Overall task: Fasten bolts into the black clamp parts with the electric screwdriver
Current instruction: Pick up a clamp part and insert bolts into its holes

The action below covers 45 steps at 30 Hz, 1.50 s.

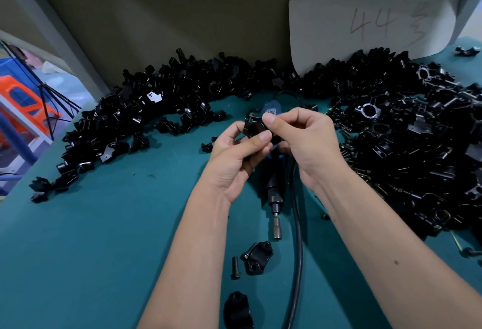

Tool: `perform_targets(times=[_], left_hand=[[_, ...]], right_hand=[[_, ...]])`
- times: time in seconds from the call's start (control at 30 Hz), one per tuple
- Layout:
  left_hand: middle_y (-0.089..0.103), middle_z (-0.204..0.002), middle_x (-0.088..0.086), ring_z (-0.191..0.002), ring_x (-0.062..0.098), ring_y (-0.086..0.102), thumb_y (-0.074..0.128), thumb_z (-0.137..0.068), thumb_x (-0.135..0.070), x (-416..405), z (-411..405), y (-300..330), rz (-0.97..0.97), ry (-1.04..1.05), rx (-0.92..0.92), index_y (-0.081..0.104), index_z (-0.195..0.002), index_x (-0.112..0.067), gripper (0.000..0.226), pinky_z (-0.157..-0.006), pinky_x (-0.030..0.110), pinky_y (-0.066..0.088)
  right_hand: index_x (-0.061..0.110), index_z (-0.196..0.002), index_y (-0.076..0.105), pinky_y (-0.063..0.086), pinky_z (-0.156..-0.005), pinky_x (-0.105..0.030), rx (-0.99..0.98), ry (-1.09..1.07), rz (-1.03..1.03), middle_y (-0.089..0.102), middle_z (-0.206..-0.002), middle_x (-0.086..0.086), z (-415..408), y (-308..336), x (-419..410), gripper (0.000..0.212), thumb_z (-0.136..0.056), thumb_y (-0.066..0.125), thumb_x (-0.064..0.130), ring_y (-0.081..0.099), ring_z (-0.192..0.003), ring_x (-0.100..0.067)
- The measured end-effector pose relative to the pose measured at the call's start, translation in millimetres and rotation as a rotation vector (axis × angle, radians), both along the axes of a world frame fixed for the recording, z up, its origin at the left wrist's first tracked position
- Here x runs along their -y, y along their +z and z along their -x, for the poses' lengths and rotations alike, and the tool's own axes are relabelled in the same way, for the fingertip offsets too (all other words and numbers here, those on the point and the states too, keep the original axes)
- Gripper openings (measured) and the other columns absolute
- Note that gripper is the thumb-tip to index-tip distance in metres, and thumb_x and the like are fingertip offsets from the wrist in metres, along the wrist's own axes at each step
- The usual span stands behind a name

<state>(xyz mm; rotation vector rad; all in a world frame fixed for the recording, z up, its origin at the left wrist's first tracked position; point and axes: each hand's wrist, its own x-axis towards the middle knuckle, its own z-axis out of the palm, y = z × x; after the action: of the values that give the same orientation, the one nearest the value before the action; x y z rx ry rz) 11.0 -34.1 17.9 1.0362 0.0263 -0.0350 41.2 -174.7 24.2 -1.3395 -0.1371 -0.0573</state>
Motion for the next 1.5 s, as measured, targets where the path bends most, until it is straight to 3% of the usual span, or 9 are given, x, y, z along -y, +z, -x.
perform_targets(times=[0.1,0.23,0.47,0.63,0.83,0.93,1.13,1.33,1.5], left_hand=[[0.072,-0.085,0.011,-0.076,0.018,0.072,0.088,-0.066,-0.010,2.9,-2.6,-2.9,-0.174,0.096,0.065,0.061,-0.095,-0.011,0.040,-0.071,0.025,0.059],[0.074,-0.085,0.017,-0.076,0.028,0.072,0.090,-0.070,-0.002,5.4,-6.0,-9.3,-0.345,0.163,0.129,0.057,-0.091,-0.010,0.040,-0.072,0.034,0.061],[0.075,-0.095,0.013,-0.094,0.028,0.075,0.078,-0.085,-0.007,-3.8,-4.1,-7.0,-0.141,0.020,0.154,0.075,-0.094,-0.014,0.011,-0.087,0.035,0.061],[0.067,-0.099,0.017,-0.095,0.034,0.071,0.079,-0.077,-0.007,0.3,-3.0,-5.6,-0.146,0.088,0.156,0.067,-0.099,-0.003,0.025,-0.088,0.041,0.062],[0.066,-0.092,0.019,-0.082,0.030,0.070,0.082,-0.080,-0.008,-3.4,-4.2,-6.2,-0.318,0.114,0.211,0.065,-0.085,-0.017,0.020,-0.079,0.041,0.062],[0.071,-0.089,0.004,-0.081,0.025,0.073,0.079,-0.082,-0.004,-1.9,-6.9,-8.4,-0.384,0.188,0.294,0.066,-0.090,-0.013,0.018,-0.077,0.037,0.063],[0.074,-0.110,0.003,-0.099,0.033,0.072,0.079,-0.080,-0.008,4.9,-10.0,-14.2,-0.625,0.321,0.383,0.067,-0.097,-0.015,0.022,-0.088,0.058,0.060],[0.067,-0.116,-0.012,-0.108,0.016,0.066,0.079,-0.080,-0.013,4.3,-10.4,-12.8,-0.808,0.410,0.521,0.066,-0.097,-0.021,0.023,-0.083,0.030,0.056],[0.068,-0.118,-0.002,-0.104,0.031,0.068,0.078,-0.081,-0.017,-2.6,-13.7,-18.0,-0.755,0.389,0.447,0.066,-0.096,-0.022,0.019,-0.085,0.058,0.058]], right_hand=[[0.027,-0.088,0.079,0.052,-0.071,-0.023,0.153,0.017,0.118,0.072,-0.089,0.000,-4.8,-1.5,7.6,0.004,-0.090,0.081,0.025,0.062,-0.080,-0.012],[0.028,-0.102,0.083,0.052,-0.100,-0.043,0.339,0.020,0.336,0.072,-0.108,0.000,-9.6,-4.1,10.9,0.018,-0.092,0.076,0.015,0.065,-0.108,-0.024],[0.027,-0.094,0.084,0.057,-0.095,-0.044,0.290,0.070,0.188,0.078,-0.099,-0.001,-11.8,-3.5,18.5,0.012,-0.088,0.080,0.017,0.070,-0.102,-0.029],[0.027,-0.090,0.079,0.056,-0.097,-0.048,0.314,0.083,0.238,0.076,-0.096,-0.003,-11.6,-2.6,19.5,0.006,-0.088,0.077,0.021,0.068,-0.100,-0.027],[0.026,-0.092,0.064,0.054,-0.081,-0.046,0.467,0.064,0.516,0.062,-0.097,0.004,-10.1,-0.4,19.1,0.008,-0.100,0.065,0.027,0.061,-0.099,-0.021],[0.026,-0.090,0.064,0.051,-0.084,-0.041,0.448,0.027,0.553,0.059,-0.096,0.009,-9.5,0.9,18.5,0.011,-0.101,0.065,0.028,0.058,-0.100,-0.018],[0.018,-0.078,0.054,0.038,-0.066,-0.024,0.350,0.039,0.575,0.050,-0.071,0.009,-4.8,3.6,15.3,0.032,-0.108,0.053,0.031,0.045,-0.070,-0.006],[0.021,-0.073,0.045,0.031,-0.060,-0.020,0.396,0.060,0.645,0.042,-0.065,0.011,-2.4,6.9,14.2,0.037,-0.110,0.049,0.023,0.038,-0.063,-0.005],[0.012,-0.099,0.060,0.044,-0.077,-0.029,0.451,0.150,0.629,0.057,-0.089,-0.001,-6.8,2.8,21.1,0.008,-0.105,0.055,0.009,0.051,-0.083,-0.017]])
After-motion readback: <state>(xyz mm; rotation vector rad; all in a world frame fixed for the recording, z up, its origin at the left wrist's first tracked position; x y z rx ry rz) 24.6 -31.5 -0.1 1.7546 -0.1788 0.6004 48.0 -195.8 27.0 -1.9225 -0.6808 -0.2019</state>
